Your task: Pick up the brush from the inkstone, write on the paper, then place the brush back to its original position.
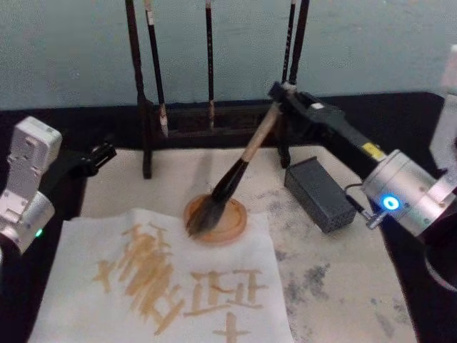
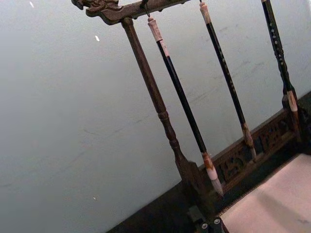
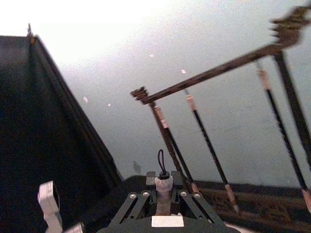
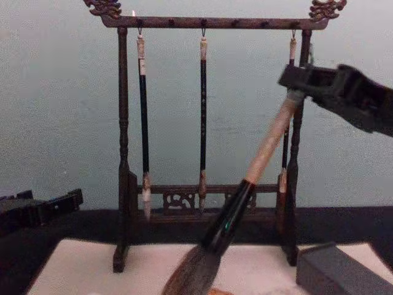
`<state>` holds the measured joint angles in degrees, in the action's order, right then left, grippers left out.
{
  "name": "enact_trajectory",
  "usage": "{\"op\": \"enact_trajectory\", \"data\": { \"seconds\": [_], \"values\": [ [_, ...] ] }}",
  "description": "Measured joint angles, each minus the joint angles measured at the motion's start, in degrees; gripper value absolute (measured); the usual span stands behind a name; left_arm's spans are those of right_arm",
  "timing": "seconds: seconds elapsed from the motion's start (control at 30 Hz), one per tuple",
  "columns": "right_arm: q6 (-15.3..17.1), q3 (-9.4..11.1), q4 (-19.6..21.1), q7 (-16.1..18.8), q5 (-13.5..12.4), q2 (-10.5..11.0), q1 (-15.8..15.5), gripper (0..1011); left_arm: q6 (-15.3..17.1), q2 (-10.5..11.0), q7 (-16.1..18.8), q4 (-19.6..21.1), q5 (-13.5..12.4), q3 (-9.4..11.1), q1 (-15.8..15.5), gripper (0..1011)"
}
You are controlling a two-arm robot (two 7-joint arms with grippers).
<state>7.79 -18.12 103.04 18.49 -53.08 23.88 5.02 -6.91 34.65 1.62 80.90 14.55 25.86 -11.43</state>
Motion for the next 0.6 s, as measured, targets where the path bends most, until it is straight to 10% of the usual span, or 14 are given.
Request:
{"op": "enact_trajectory", "data": {
  "seconds": [0.33,0.6],
  "values": [
    [6.22,5.79,-3.82,1.57,-17.03,-1.16,-0.74,182,0.0,0.0,0.0,0.0,0.0,0.0,0.0,1002],
    [8.95,8.2,-6.96,-0.85,-24.69,-1.8,-0.89,181,0.0,0.0,0.0,0.0,0.0,0.0,0.0,1002]
  ]
}}
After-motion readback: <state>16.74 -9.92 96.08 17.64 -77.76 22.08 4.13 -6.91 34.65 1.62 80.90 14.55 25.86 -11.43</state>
